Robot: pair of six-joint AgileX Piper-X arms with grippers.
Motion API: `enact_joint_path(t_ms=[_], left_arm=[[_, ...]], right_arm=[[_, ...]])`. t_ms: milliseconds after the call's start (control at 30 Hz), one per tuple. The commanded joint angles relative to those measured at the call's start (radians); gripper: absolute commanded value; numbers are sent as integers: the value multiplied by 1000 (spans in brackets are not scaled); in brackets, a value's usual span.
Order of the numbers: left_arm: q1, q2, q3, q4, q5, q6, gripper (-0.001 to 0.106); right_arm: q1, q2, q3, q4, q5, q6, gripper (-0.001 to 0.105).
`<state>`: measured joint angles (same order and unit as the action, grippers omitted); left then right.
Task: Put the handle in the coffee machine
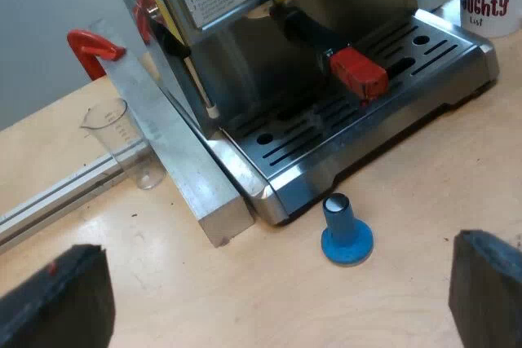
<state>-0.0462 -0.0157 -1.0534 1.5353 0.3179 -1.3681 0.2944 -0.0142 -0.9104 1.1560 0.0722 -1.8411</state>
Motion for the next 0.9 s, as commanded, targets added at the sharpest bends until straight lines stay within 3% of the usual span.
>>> enact_joint_path(t_ms=[33,133,233,333,467,600,900], left_arm=[[3,-141,10,-20,-7,4,85],[3,-141,20,-68,-45,-25,85],[3,-139,43,-145,-148,-131,85],[3,-139,71,-229,-209,-179,85],[3,-139,104,-319,-211,-179,85],[3,-139,155,-406,-211,-230,85],[3,-137,319,-465,-211,-259,85]], right_arm=[[-4,-40,-1,-7,-10,-11,59],[-4,-40,-1,-24,-26,-11,59],[-4,-40,3,-48,-37,-11,59],[-4,-40,19,-122,-63,-16,59],[-4,-40,64,-227,-86,-21,59],[-4,-38,110,-264,-85,-21,59],[-4,-38,217,-261,-85,-8,59]])
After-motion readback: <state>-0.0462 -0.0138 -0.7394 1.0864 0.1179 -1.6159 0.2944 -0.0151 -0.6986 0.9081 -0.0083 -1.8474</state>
